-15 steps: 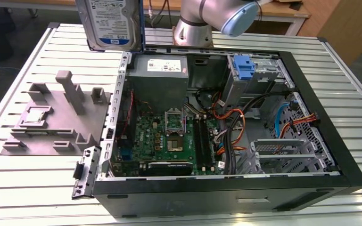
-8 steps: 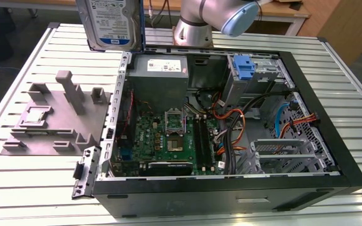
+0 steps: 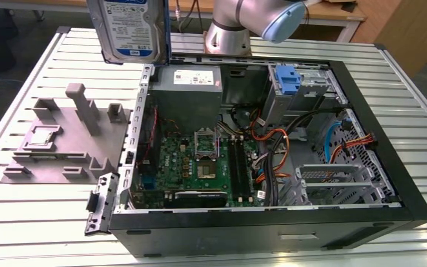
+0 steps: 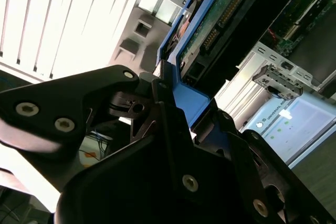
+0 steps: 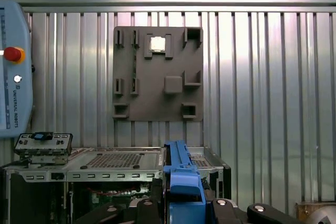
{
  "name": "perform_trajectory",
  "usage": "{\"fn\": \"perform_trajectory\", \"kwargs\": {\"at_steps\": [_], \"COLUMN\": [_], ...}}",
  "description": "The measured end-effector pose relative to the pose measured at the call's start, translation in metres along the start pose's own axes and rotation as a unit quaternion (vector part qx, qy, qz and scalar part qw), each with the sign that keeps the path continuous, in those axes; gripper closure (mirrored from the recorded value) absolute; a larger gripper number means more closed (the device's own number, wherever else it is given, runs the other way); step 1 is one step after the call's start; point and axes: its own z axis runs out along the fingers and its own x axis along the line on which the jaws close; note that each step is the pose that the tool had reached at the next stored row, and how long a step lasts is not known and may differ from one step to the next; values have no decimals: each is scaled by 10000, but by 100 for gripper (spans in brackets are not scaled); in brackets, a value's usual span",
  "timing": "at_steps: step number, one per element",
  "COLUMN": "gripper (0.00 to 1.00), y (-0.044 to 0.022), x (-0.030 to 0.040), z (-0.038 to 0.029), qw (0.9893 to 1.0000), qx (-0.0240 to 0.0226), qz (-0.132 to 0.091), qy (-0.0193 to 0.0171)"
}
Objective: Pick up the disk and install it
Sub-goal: 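Pick up the disk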
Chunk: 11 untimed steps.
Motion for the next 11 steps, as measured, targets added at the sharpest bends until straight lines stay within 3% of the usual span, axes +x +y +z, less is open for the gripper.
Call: {"fn": "perform_trajectory", "kwargs": {"at_steps": [2, 4, 11], "gripper": [64, 64, 64], "y": [-2, -36, -337], "x": [73, 97, 95], "z": [0, 4, 20], "qw": [10000, 10000, 10000], "qx": [0, 0, -1], "qz": [0, 0, 0], "qy": [0, 0, 1]}}
